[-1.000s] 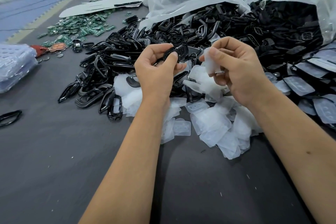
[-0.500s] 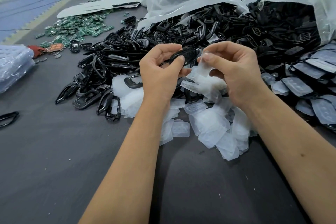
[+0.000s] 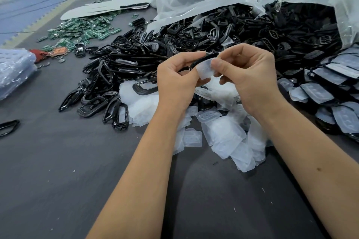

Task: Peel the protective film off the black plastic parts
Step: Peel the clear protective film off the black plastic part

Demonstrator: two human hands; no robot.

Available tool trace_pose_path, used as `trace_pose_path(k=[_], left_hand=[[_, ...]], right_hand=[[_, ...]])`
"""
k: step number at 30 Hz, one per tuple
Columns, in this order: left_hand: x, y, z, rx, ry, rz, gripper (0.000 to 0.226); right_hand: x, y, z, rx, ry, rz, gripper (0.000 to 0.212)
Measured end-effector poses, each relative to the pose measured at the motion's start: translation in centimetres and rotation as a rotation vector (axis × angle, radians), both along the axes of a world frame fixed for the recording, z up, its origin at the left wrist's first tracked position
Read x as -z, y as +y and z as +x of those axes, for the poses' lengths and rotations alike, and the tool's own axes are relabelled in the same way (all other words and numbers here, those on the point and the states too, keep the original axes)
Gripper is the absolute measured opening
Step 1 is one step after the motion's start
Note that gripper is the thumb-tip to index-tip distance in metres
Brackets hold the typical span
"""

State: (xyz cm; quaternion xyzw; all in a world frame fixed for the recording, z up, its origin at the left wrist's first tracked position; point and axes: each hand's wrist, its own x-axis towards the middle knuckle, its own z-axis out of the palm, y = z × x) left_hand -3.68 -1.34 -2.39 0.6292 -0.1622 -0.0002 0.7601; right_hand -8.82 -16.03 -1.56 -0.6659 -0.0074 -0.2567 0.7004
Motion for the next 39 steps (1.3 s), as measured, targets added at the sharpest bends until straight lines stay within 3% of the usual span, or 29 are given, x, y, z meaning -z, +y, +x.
trace_pose_path(k=[5,16,25,39], left_hand=[[-0.10,-0.04,-0.08,0.056,0.060,-0.024,0.020],[-0.40,-0.11,-0.29,0.087,0.124,-0.043,0.035],[-0.33,-0.14,-0.44,0.076,0.060,-0.010,0.021],[0.01,-0.29,-0.47,0.067,0.050,-0.003,0.019]], right_hand=[[0.33,0.36,0.34,0.147,-0.004,-0.084,0.012],[0.22,-0.02,0.32,0.255,0.057,-0.151,0.015],[0.35,-0.08,0.34,0.279,0.057,-0.152,0.015],[0.19,-0.01,0.25,0.267,0.053,-0.149,0.017]])
